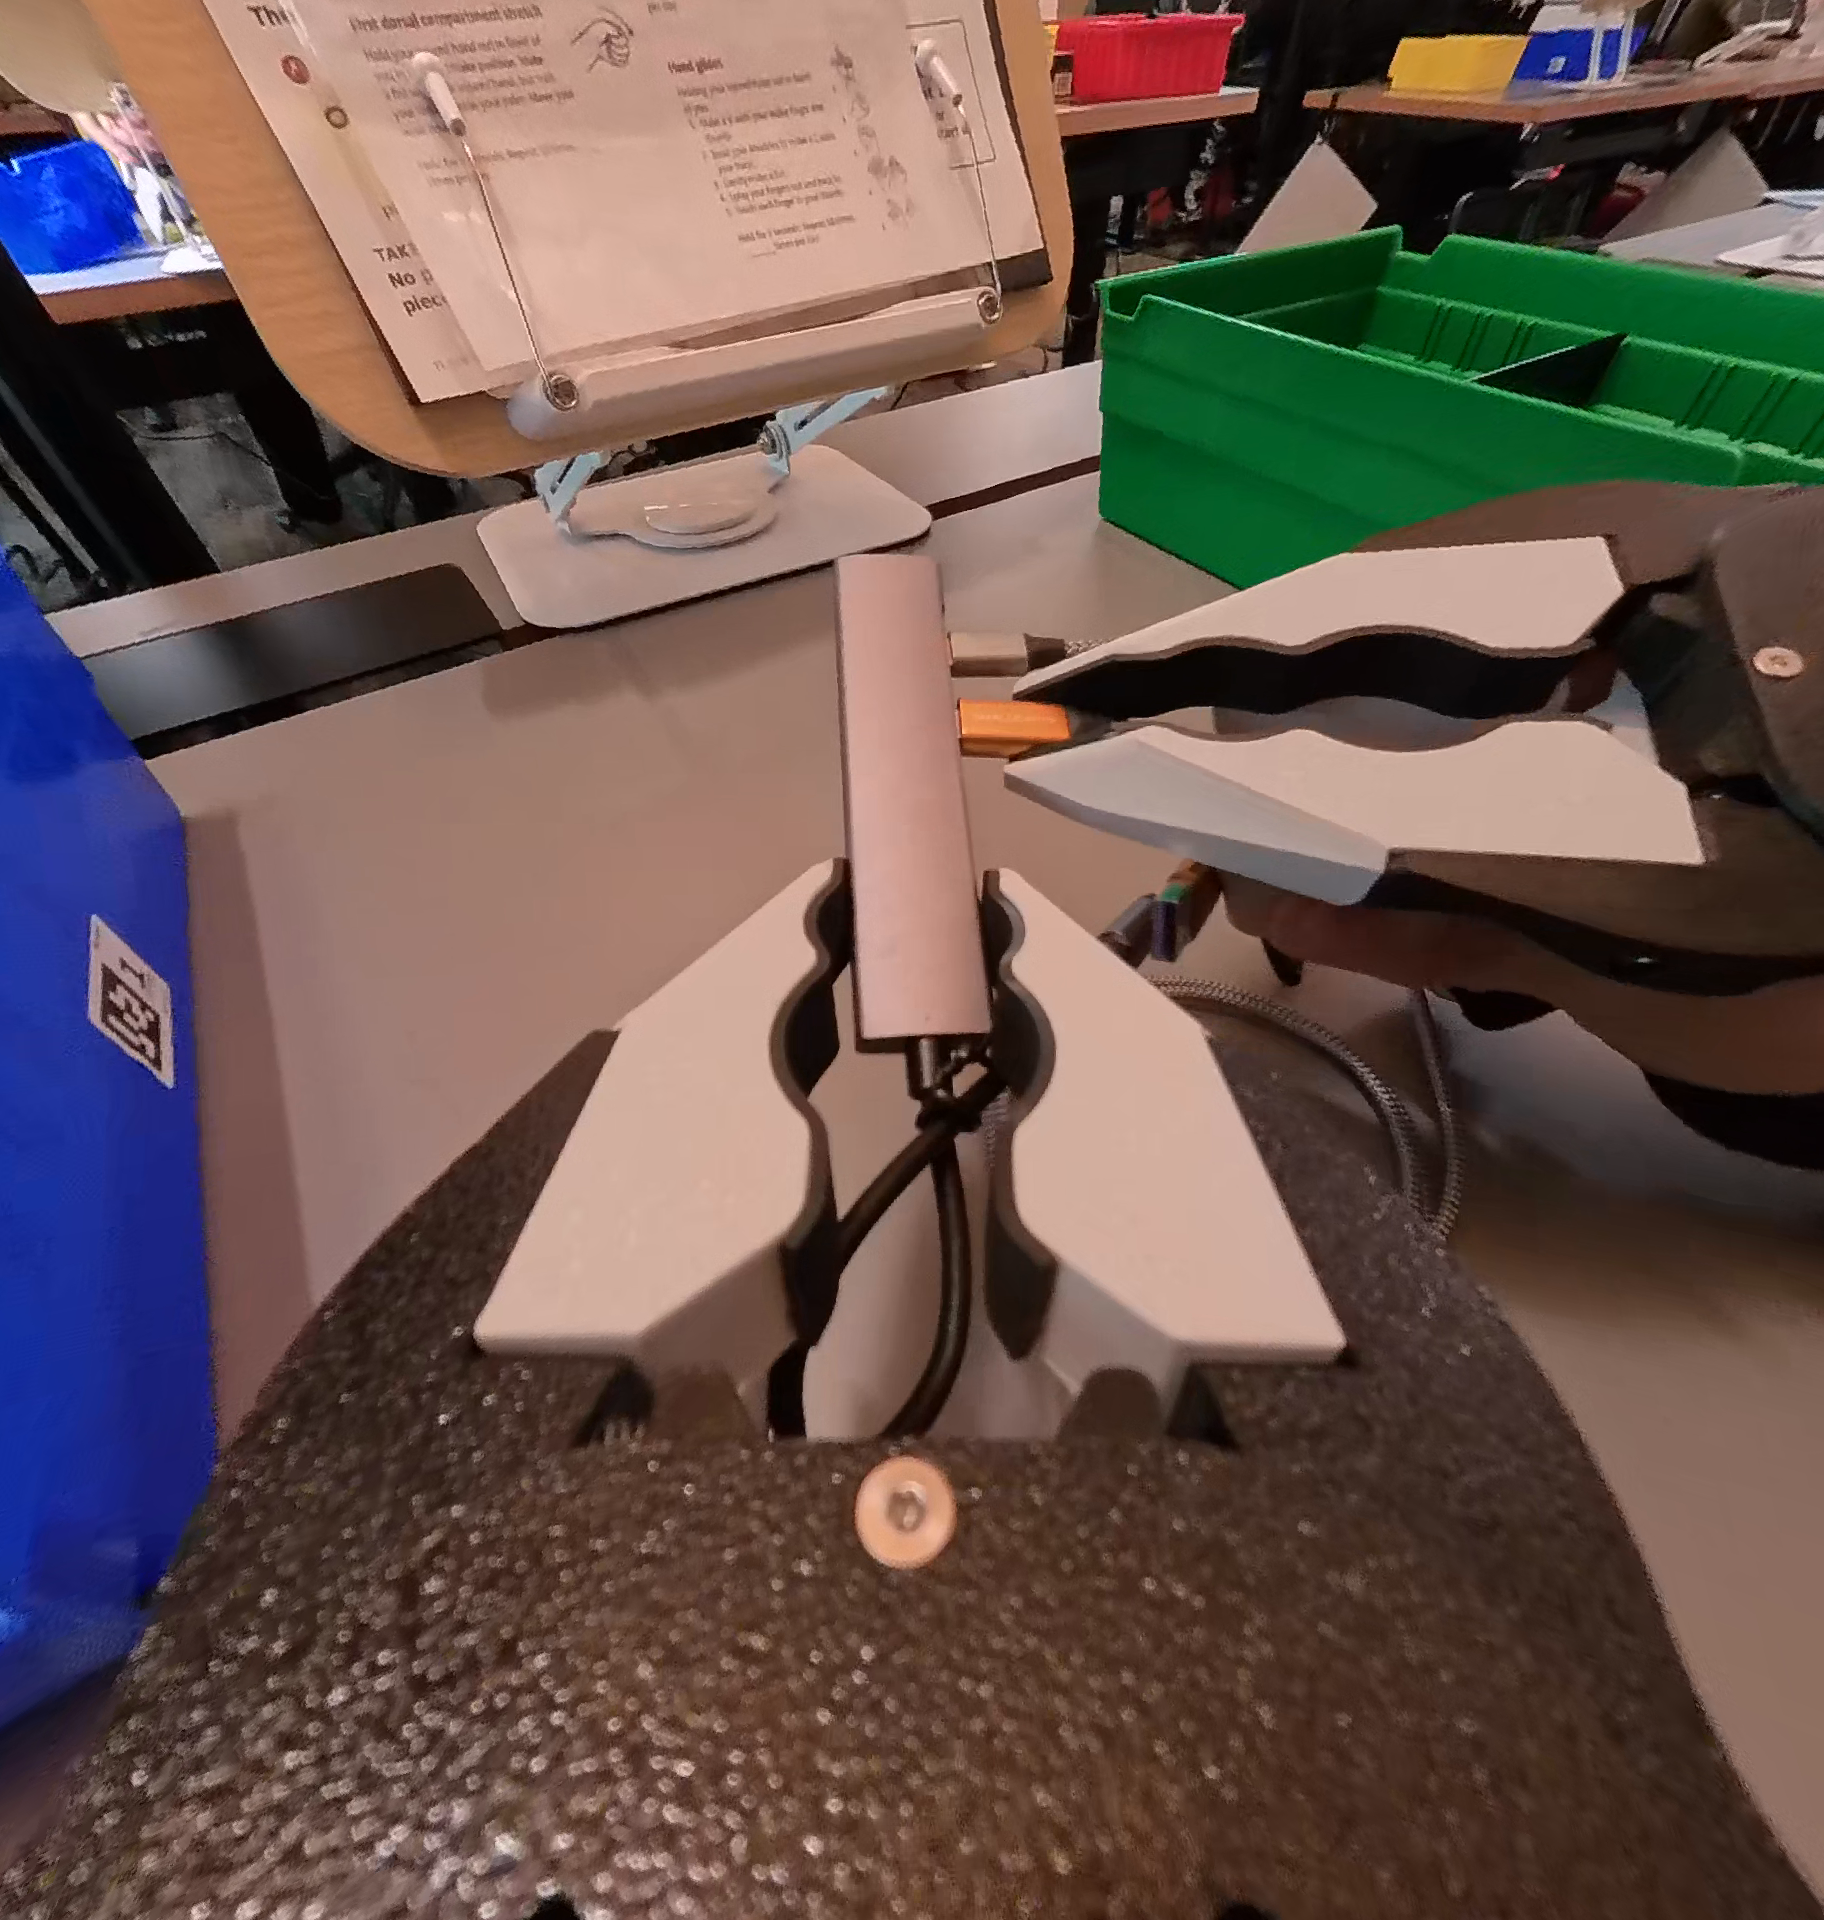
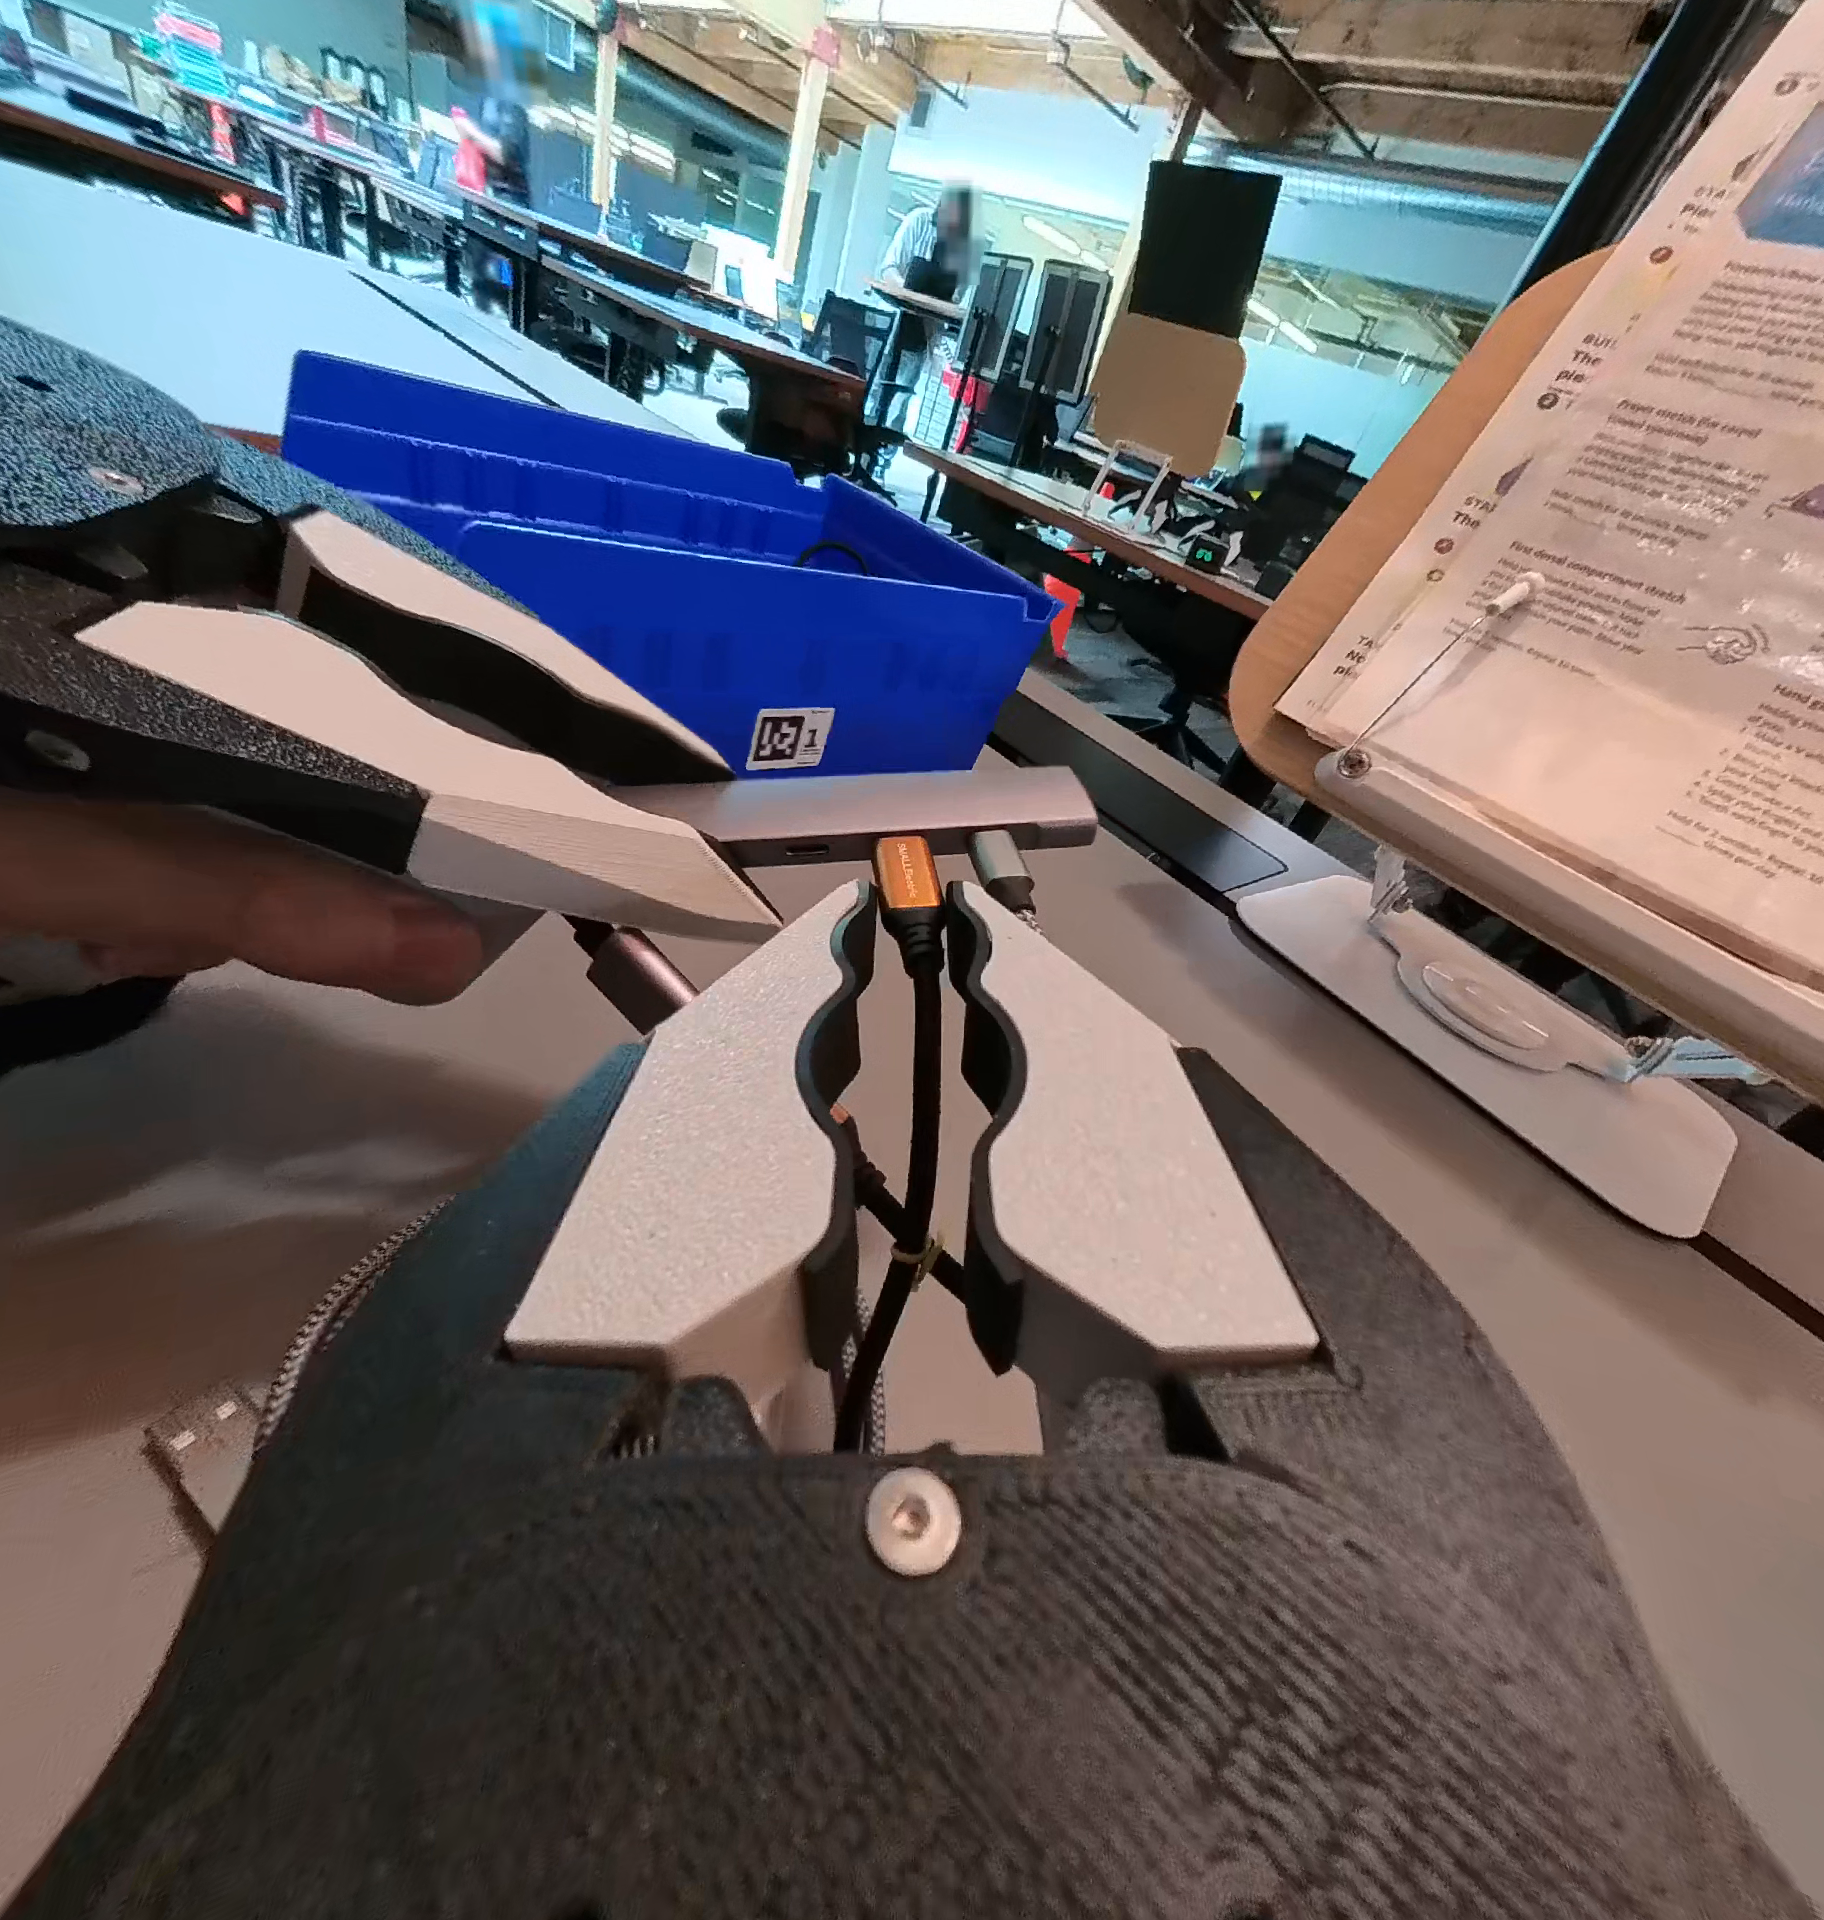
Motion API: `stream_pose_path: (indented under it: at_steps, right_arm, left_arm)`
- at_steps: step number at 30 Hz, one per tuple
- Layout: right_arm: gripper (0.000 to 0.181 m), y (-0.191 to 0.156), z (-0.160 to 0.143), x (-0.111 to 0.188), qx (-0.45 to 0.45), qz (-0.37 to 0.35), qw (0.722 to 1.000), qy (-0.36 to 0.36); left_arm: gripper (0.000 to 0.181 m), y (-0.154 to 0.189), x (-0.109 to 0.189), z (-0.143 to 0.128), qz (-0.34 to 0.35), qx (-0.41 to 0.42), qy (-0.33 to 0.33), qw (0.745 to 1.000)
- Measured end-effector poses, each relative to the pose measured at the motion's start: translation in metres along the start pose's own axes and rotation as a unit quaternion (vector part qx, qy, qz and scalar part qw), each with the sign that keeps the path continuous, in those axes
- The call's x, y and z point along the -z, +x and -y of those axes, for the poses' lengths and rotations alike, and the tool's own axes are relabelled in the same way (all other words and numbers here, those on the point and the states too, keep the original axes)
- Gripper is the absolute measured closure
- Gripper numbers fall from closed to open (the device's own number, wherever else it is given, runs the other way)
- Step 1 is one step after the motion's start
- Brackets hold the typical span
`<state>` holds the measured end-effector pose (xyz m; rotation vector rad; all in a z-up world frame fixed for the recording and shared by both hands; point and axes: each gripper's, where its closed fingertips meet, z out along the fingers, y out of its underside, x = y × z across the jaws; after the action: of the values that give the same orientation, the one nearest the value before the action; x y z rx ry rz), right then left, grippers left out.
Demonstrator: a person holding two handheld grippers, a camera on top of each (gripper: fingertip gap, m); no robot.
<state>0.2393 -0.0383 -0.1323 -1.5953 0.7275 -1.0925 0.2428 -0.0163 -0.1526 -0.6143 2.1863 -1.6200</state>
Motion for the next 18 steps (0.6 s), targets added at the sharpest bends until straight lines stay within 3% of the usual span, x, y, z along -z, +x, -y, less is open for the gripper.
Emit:
stream_pose_path:
  at_steps: [6, 12, 18]
  right_arm:
    - [0.17, -0.001, 0.002, -0.001, 0.033, -0.006, 0.999, -0.013]
    - [0.17, -0.004, -0.003, 0.002, -0.008, 0.021, 0.998, -0.05]
    - [0.17, -0.001, -0.004, 0.015, 0.026, 0.005, 0.997, -0.073]
  left_arm:
    - [0.158, -0.001, 0.002, 0.002, 0.001, 0.004, 0.008, 1.0]
    - [0.158, -0.003, 0.004, 0.003, -0.003, 0.015, 0.01, 1.0]
    - [0.159, 0.006, 0.003, 0.007, 0.004, -0.027, 0.012, 1.0]
